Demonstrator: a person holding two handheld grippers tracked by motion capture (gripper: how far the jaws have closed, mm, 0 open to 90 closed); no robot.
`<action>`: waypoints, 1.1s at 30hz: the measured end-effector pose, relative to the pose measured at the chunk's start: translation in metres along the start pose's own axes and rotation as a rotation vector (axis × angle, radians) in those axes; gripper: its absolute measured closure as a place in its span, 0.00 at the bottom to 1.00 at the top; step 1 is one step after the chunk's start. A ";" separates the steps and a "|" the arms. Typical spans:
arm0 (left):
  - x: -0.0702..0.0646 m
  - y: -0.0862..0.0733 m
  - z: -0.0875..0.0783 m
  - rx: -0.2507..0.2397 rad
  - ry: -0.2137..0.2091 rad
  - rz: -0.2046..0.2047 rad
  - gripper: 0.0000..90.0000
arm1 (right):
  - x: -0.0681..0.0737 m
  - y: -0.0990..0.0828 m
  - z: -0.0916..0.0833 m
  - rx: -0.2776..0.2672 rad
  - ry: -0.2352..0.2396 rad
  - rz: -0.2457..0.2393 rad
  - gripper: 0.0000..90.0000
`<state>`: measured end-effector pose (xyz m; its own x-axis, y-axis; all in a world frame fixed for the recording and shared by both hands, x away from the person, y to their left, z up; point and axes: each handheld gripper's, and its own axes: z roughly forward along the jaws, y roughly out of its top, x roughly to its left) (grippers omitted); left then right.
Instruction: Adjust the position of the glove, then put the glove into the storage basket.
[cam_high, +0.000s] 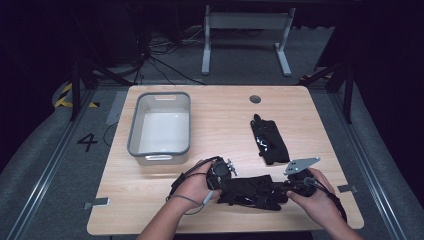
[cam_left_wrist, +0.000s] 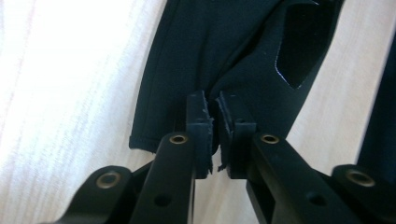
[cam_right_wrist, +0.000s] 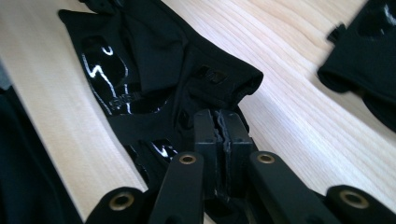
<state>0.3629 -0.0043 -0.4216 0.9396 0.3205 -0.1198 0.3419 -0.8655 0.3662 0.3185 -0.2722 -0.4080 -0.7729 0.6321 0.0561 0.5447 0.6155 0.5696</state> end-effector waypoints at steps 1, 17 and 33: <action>0.001 0.000 0.000 -0.018 0.018 -0.013 0.83 | -0.002 -0.002 0.001 0.017 -0.019 0.019 0.95; -0.001 -0.006 -0.033 -0.215 0.056 -0.212 0.65 | -0.020 -0.003 -0.014 -0.053 -0.083 0.026 0.82; 0.009 -0.023 -0.048 -0.210 0.079 -0.286 0.66 | -0.042 -0.004 -0.019 -0.028 -0.057 0.040 0.78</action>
<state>0.3632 0.0371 -0.3868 0.7998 0.5740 -0.1755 0.5724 -0.6415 0.5107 0.3425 -0.3105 -0.3970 -0.7300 0.6826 0.0329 0.5650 0.5758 0.5909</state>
